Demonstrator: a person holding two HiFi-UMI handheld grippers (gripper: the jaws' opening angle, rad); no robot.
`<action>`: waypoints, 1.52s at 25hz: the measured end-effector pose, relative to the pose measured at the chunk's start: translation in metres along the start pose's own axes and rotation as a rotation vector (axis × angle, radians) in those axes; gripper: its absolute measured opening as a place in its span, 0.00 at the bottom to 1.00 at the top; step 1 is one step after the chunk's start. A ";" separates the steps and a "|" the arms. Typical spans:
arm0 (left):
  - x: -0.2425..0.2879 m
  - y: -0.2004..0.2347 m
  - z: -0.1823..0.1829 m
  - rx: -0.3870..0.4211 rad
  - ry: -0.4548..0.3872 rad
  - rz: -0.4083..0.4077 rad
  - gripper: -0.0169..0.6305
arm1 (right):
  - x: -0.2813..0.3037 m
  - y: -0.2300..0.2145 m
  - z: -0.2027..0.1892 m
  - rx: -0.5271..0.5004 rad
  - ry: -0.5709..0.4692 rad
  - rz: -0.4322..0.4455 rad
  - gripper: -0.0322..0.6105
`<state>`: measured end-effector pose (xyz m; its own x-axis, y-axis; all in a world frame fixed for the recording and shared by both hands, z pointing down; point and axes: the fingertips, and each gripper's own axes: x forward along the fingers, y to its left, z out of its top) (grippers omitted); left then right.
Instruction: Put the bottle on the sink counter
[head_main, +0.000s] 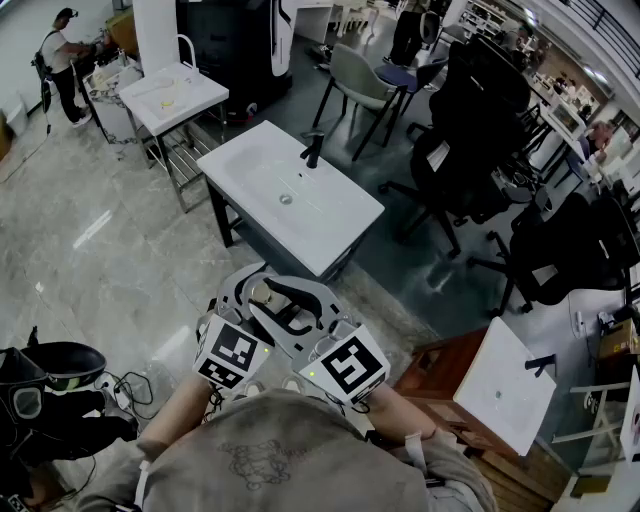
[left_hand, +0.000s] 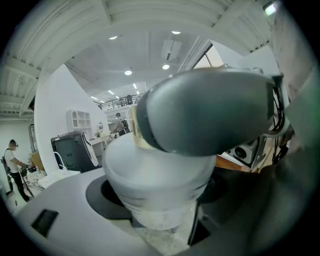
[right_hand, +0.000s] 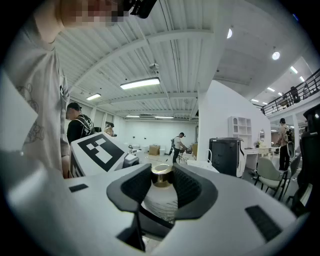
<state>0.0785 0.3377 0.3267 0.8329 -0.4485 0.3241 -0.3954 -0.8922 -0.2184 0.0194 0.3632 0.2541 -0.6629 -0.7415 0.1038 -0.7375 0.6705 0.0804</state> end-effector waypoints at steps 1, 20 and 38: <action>0.003 -0.001 0.002 -0.005 -0.008 -0.004 0.53 | -0.001 -0.003 -0.001 -0.009 0.002 -0.001 0.26; 0.037 -0.014 0.006 -0.017 0.012 0.000 0.53 | -0.020 -0.031 -0.015 0.009 -0.001 0.020 0.26; 0.048 -0.017 -0.006 -0.038 0.060 0.107 0.53 | -0.028 -0.035 -0.030 0.007 -0.025 0.128 0.26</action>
<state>0.1230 0.3307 0.3514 0.7609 -0.5429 0.3553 -0.4966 -0.8397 -0.2197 0.0682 0.3612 0.2783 -0.7544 -0.6505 0.0879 -0.6477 0.7594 0.0614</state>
